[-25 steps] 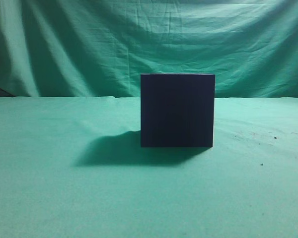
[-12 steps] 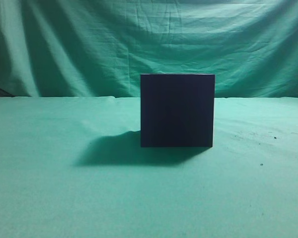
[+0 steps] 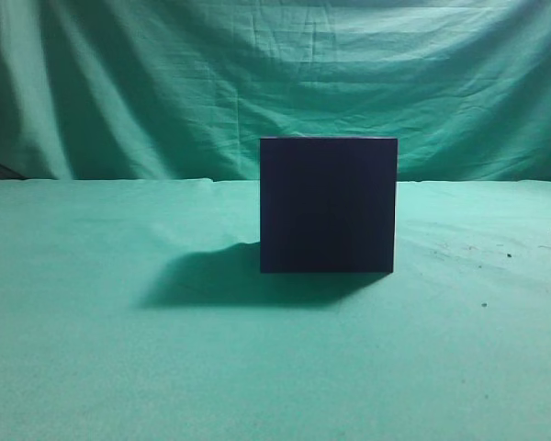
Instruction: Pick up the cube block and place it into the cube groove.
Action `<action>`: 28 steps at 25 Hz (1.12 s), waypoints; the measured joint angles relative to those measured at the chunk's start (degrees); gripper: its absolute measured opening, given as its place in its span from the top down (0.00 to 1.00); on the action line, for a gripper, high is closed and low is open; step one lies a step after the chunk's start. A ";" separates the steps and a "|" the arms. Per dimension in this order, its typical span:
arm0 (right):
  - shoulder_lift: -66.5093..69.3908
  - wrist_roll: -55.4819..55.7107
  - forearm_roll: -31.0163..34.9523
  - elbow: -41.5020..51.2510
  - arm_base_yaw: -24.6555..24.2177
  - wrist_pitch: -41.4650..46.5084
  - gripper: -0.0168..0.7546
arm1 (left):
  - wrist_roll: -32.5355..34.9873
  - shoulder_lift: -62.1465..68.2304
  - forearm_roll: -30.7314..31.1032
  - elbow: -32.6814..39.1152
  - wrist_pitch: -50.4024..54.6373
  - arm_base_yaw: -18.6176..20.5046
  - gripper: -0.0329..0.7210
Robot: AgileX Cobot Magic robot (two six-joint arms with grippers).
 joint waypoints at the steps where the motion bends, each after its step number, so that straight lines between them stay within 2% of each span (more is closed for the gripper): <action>1: -1.62 0.00 0.70 3.74 -2.82 -2.86 0.98 | 0.00 0.00 0.00 0.00 0.00 0.00 0.96; 7: -6.41 0.00 7.40 20.81 -13.99 -14.69 0.98 | 0.00 0.00 0.00 0.00 0.00 0.00 0.96; 12: -8.55 0.00 8.55 31.41 -18.91 -20.07 0.98 | 0.00 0.00 0.00 0.00 0.00 0.00 0.96; 15: -8.52 -0.24 8.14 32.70 -20.36 -19.72 0.98 | 0.00 0.00 0.00 0.00 0.00 0.00 0.96; 28: -8.58 -0.62 6.87 32.83 -20.37 -15.71 0.98 | 0.00 0.00 0.00 0.00 0.00 0.00 0.96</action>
